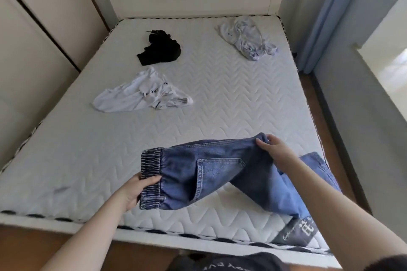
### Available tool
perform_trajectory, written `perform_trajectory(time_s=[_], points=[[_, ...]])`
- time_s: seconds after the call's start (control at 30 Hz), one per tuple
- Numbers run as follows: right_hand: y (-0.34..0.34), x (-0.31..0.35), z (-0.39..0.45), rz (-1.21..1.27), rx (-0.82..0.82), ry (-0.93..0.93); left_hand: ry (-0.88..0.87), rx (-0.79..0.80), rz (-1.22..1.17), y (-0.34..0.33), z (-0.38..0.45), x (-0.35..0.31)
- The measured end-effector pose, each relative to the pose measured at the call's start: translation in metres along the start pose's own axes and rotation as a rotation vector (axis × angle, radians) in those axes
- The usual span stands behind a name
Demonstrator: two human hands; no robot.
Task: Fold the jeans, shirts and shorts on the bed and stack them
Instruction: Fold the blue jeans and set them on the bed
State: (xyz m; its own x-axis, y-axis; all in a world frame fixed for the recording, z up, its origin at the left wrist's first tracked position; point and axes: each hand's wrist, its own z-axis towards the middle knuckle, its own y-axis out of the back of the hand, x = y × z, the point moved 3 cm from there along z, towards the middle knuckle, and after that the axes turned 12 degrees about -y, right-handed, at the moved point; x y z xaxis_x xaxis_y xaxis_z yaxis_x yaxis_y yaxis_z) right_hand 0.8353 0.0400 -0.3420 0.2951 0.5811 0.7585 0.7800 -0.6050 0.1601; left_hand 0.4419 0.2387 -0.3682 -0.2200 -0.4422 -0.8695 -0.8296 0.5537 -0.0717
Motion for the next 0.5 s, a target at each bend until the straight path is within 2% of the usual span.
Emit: perform_trajectory(time_s=[0.27,0.5], points=[[-0.094,-0.019,0.017,-0.13,0.091,-0.058,0.099,-0.095,-0.003,0.081,-0.021,0.05],[-0.195,-0.035,0.032,-0.143,0.042,-0.143,0.176,-0.159,-0.026,0.167,-0.011,0.082]])
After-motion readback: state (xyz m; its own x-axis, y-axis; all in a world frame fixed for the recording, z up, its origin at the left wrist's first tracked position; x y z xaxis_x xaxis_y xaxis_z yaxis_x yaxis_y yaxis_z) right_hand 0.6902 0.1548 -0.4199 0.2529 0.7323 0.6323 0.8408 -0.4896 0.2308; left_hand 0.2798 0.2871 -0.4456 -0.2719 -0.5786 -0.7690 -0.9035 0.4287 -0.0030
